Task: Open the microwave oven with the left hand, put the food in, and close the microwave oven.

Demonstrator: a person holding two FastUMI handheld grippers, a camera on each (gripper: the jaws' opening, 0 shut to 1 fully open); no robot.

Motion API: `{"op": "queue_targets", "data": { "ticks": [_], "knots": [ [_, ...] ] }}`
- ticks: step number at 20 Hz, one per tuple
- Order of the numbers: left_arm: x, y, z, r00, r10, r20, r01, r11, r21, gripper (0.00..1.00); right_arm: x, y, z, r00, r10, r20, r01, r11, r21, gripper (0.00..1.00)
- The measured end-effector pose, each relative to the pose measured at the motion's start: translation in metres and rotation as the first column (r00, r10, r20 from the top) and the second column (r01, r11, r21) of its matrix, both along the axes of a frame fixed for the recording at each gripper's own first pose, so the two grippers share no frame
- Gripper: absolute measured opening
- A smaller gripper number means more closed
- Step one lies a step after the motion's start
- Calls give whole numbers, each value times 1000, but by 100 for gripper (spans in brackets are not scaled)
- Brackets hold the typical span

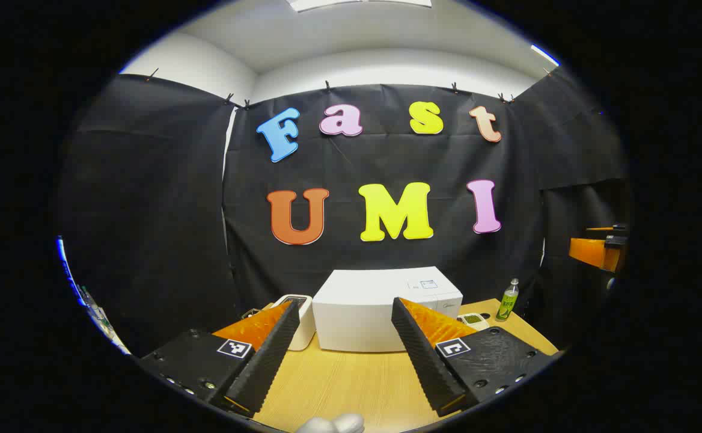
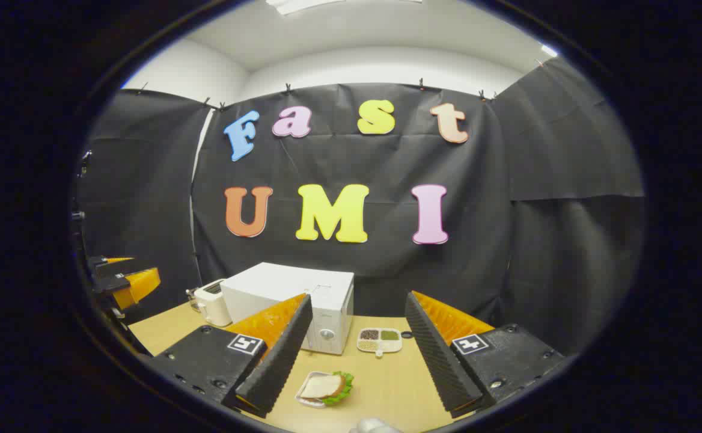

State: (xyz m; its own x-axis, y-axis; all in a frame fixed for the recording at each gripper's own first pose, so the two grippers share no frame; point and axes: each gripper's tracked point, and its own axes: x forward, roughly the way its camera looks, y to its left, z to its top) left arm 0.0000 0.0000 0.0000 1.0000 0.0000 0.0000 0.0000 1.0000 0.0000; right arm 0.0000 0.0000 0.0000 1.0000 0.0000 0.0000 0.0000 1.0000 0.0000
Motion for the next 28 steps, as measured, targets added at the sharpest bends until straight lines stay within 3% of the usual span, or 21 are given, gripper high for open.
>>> {"op": "queue_targets", "data": {
  "ticks": [3, 4, 6, 7, 8, 9, 11, 12, 15, 23, 28],
  "knots": [
    [4, -4, 1, 1000, -18, 2, 18, 1000, -3, 95, 1, 0, 1, 1000, -9, 8, 9, 1000, -14, 99],
    [5, -4, 1, 1000, -24, 3, 24, 1000, -3, 87, 1, 0, 0, 1000, -11, 8, 11, 1000, -18, 99],
    [8, -4, 1, 1000, -31, 2, 31, 1000, -1, 87, 2, 1, -3, 1000, -12, 3, 12, 1000, -16, 99],
    [8, -3, 1, 999, -32, 1, 32, 999, 1, 95, 4, 1, -3, 1000, -15, 0, 15, 1000, -16, 99],
    [10, -2, 0, 999, -33, -3, 33, 999, 0, 95, 5, 1, -4, 1000, -15, 1, 15, 1000, -15, 99],
    [11, -4, 0, 999, -39, -5, 39, 999, -3, 87, 6, 1, -4, 1000, -19, 1, 19, 1000, -13, 99],
    [13, -3, -2, 999, -43, -7, 43, 999, 1, 87, 10, 3, -4, 1000, -20, 2, 20, 1000, -16, 99],
    [16, -3, -4, 999, -41, -8, 41, 999, 4, 95, 11, 2, -4, 1000, -22, 4, 22, 1000, -17, 99],
    [28, -10, -16, 998, -59, -11, 59, 998, 11, 96, 16, 2, -4, 1000, -24, -2, 24, 1000, -8, 99],
    [107, -103, -97, 977, -206, -55, 202, 977, -66, 95, 20, -23, 13, 997, -80, -2, 80, 996, -30, 99],
    [173, -153, -161, 967, -231, -108, 225, 972, -61, 96, 13, -34, 10, 990, -141, -12, 139, 987, -76, 99]
  ]
}}
